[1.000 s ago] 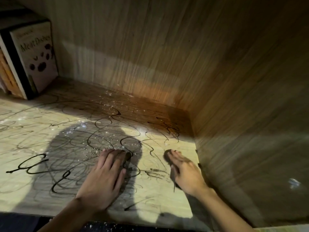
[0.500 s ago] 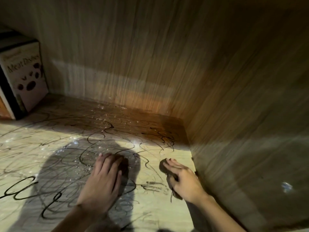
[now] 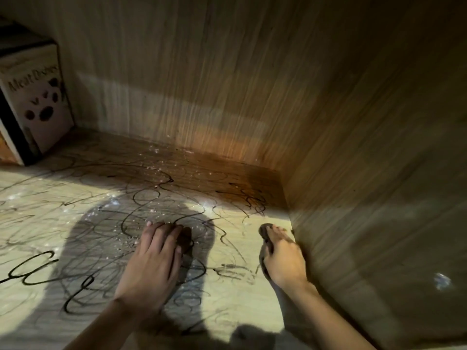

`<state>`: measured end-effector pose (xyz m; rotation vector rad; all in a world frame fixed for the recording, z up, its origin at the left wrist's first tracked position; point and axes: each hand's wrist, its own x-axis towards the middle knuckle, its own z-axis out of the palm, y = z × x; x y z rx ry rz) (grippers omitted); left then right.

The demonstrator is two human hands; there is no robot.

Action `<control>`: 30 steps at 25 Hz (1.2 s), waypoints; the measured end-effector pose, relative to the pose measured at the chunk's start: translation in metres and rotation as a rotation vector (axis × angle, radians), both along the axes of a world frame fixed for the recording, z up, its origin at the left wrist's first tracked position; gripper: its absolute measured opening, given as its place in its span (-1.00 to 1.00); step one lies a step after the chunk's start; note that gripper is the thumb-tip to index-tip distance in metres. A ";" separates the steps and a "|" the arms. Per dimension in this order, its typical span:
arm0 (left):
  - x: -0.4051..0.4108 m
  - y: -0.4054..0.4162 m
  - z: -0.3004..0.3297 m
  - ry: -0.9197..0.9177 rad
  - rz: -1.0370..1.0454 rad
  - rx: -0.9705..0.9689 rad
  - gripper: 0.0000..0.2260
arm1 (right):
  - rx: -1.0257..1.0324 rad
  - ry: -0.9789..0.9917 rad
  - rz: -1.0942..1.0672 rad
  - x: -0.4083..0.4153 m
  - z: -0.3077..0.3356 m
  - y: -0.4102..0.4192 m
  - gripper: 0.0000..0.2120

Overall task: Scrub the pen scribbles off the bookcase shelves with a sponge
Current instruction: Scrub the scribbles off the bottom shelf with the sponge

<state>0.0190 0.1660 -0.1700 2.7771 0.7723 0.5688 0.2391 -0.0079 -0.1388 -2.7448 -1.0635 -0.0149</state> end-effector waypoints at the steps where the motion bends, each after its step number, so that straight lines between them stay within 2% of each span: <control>1: -0.001 0.000 0.000 0.018 0.006 -0.018 -0.55 | -0.019 0.011 -0.067 0.008 0.001 0.000 -0.58; 3: 0.000 0.000 -0.001 0.055 0.014 -0.048 -0.53 | -0.065 0.044 -0.181 0.026 0.005 0.021 -0.63; 5: 0.001 0.001 -0.002 0.069 0.042 -0.084 -0.51 | -0.131 0.080 -0.192 0.032 0.012 0.042 -0.61; 8: 0.000 0.000 0.000 0.083 0.062 -0.112 -0.50 | -0.163 0.148 0.028 0.016 0.010 0.029 -0.49; 10: -0.002 -0.002 0.005 0.077 0.067 -0.120 -0.48 | -0.166 0.174 0.122 0.009 0.013 0.008 -0.48; 15: 0.001 -0.005 0.013 0.029 0.076 -0.072 -0.52 | -0.214 0.128 -0.088 0.043 0.021 0.053 -0.55; 20: 0.002 -0.004 0.011 0.037 0.085 -0.053 -0.55 | -0.229 0.190 0.149 0.048 0.022 0.040 -0.57; 24: 0.010 0.004 0.006 0.040 0.013 -0.047 -0.53 | -0.210 0.133 -0.126 0.053 0.018 0.057 -0.56; 26: 0.014 0.016 0.006 0.004 0.092 -0.102 -0.51 | -0.224 0.131 -0.162 0.044 0.017 0.066 -0.57; 28: 0.016 0.023 0.003 0.006 0.171 -0.091 -0.49 | -0.164 0.144 -0.074 0.029 0.015 0.057 -0.58; 30: 0.017 0.021 0.000 0.018 0.165 -0.049 -0.50 | -0.122 0.127 0.042 0.020 0.014 0.038 -0.57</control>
